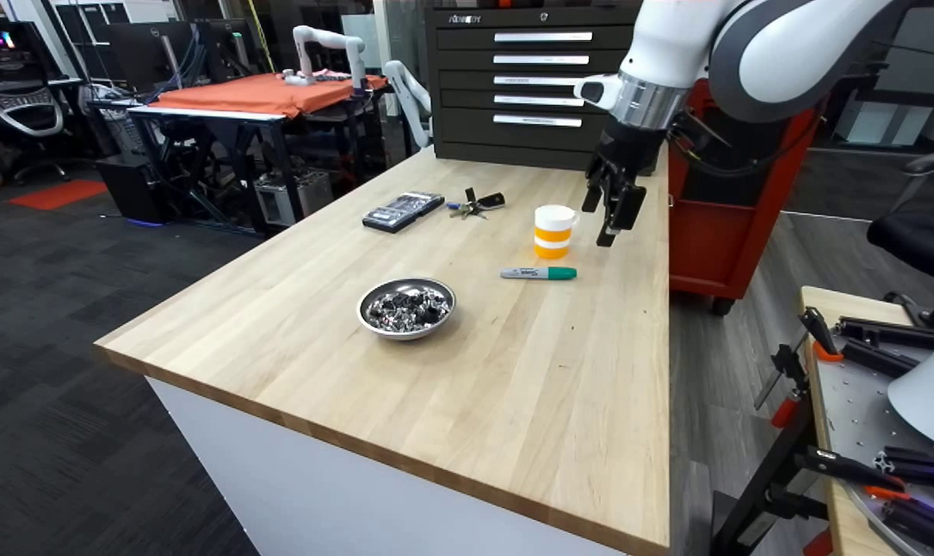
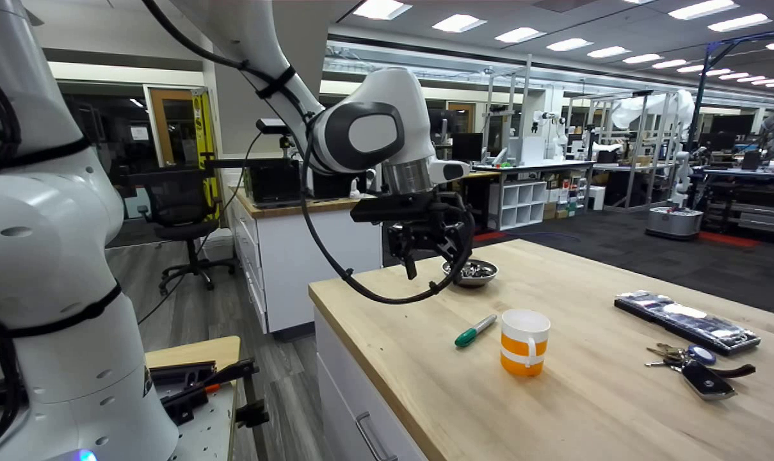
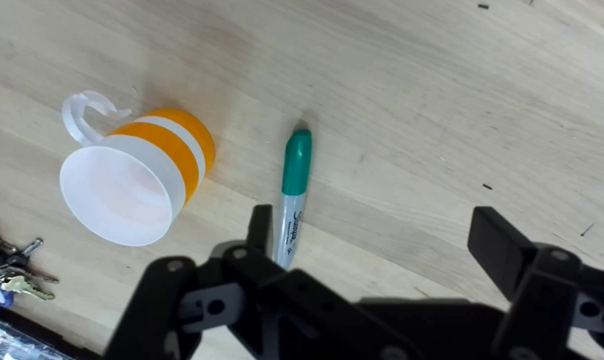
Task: Put the marker in the mug
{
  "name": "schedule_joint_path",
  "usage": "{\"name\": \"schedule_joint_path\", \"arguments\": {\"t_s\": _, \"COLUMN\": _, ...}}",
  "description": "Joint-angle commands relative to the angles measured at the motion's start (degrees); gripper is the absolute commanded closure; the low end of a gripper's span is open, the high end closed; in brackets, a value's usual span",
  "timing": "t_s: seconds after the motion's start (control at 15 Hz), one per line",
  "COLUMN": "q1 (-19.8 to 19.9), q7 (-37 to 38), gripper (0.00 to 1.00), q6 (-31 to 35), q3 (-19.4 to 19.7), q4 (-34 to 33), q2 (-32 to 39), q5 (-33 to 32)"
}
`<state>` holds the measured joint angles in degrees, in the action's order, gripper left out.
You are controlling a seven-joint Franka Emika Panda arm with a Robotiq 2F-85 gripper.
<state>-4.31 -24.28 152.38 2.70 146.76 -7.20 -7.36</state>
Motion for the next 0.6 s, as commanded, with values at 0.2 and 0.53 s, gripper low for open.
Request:
{"name": "schedule_joint_path", "arguments": {"t_s": 0.2, "q1": 1.39, "q7": -6.31, "gripper": 0.00, "q6": -2.19, "q3": -0.52, "q4": -8.81, "q2": 8.56, "q5": 4.05}}
{"name": "schedule_joint_path", "arguments": {"t_s": 0.53, "q1": 3.01, "q7": -6.82, "gripper": 0.00, "q6": -3.28, "q3": -1.37, "q4": -11.54, "q2": 12.28, "q5": 4.57}}
